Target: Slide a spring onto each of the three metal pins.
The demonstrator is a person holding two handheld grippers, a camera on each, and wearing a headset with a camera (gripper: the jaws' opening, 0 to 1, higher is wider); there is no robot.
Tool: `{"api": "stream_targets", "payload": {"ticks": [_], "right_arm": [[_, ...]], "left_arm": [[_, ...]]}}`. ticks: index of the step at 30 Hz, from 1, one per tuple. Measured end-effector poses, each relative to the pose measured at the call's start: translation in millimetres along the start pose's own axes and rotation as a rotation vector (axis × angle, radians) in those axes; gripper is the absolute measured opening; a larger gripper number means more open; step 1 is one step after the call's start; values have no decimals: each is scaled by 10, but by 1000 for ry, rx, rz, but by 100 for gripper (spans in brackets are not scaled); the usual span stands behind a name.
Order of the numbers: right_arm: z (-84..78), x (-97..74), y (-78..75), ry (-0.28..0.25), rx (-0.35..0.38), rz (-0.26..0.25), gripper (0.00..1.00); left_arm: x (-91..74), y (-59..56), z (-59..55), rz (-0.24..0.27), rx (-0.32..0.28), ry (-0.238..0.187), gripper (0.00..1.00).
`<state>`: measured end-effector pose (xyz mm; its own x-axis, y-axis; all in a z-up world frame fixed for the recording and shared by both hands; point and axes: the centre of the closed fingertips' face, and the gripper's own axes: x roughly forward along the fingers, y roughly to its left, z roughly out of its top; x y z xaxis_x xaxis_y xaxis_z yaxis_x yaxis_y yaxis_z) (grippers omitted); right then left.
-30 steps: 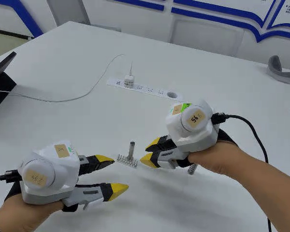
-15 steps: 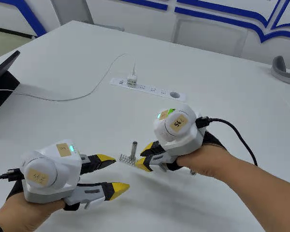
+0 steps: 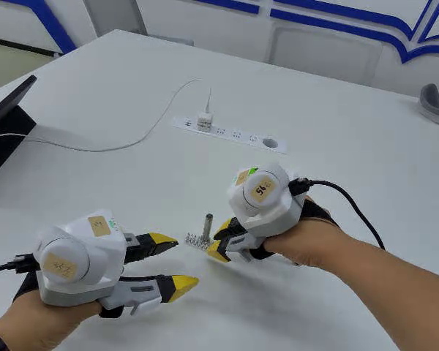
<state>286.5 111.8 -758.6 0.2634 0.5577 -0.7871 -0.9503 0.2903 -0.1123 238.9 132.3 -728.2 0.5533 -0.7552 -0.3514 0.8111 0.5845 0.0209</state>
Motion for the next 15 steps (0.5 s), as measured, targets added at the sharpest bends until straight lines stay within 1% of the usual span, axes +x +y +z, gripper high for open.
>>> {"api": "stream_targets", "payload": {"ticks": [11, 15], "right_arm": [[-44, 60, -3, 25, 1, 10, 15], [-37, 76, 2, 26, 0, 15, 15]], "left_arm": [[-28, 31, -27, 9, -6, 2, 40], [-31, 39, -41, 11, -9, 3, 40]]}}
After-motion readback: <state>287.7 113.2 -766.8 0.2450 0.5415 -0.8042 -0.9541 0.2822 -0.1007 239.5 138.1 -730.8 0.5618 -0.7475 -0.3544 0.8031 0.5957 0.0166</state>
